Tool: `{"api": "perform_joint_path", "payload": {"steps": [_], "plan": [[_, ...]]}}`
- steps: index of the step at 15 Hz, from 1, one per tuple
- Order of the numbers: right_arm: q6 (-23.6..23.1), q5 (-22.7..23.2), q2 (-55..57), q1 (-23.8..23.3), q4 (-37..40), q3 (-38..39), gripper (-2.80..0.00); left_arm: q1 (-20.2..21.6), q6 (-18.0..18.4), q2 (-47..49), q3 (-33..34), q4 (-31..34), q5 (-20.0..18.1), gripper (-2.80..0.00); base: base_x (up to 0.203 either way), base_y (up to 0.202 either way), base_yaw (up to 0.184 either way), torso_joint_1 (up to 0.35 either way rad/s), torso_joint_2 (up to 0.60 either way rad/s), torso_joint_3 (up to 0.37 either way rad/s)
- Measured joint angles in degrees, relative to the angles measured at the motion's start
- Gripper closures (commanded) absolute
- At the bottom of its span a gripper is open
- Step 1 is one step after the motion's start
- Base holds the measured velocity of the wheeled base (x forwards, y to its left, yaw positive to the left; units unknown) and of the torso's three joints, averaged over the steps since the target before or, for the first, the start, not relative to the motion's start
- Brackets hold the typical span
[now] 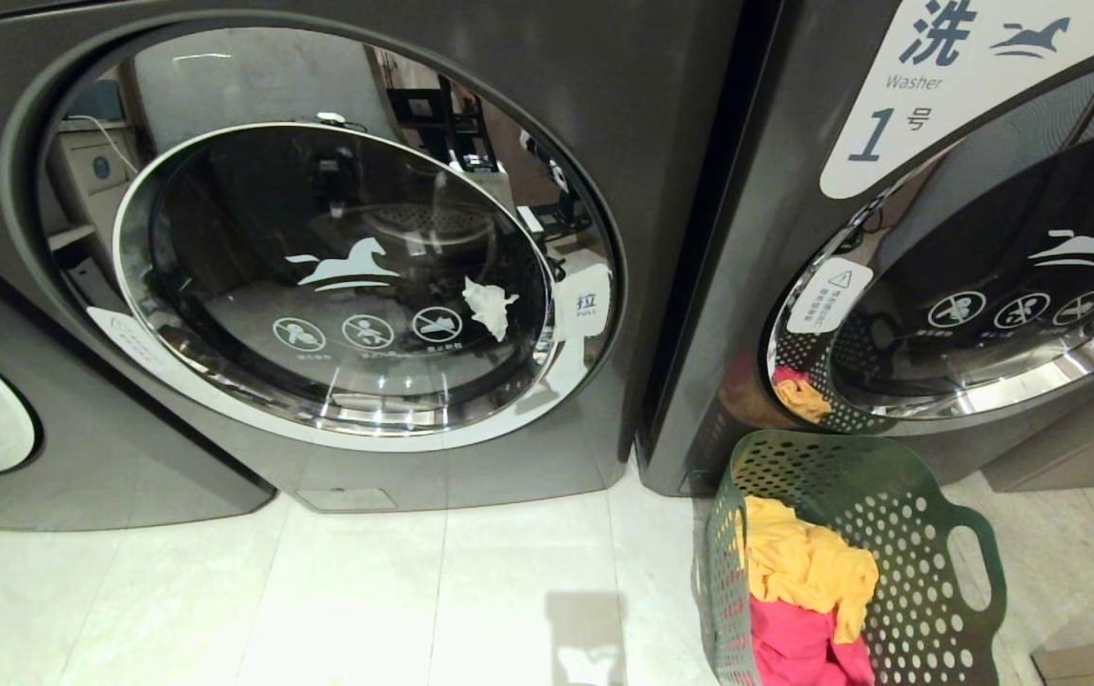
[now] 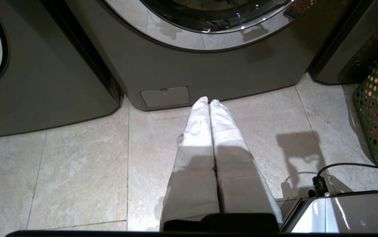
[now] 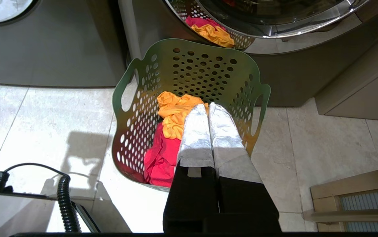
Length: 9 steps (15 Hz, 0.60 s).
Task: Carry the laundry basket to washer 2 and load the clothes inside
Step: Open the lid of the washing machine
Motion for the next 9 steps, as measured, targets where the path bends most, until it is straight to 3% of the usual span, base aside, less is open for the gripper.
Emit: {"api": "perform_joint_path", "payload": {"steps": [7, 9], "plan": [[0.7, 0.0, 0.0, -0.1, 0.0, 0.0, 0.0, 0.0, 0.1, 0.0, 0.0, -0.1, 0.1, 0.0, 0.0, 0.0, 0.0, 0.0, 0.0, 0.0], [0.8, 0.0, 0.0, -0.1, 0.0, 0.0, 0.0, 0.0, 0.1, 0.0, 0.0, -0.1, 0.0, 0.0, -0.001, -0.124, -0.001, 0.002, 0.0, -0.002]]}}
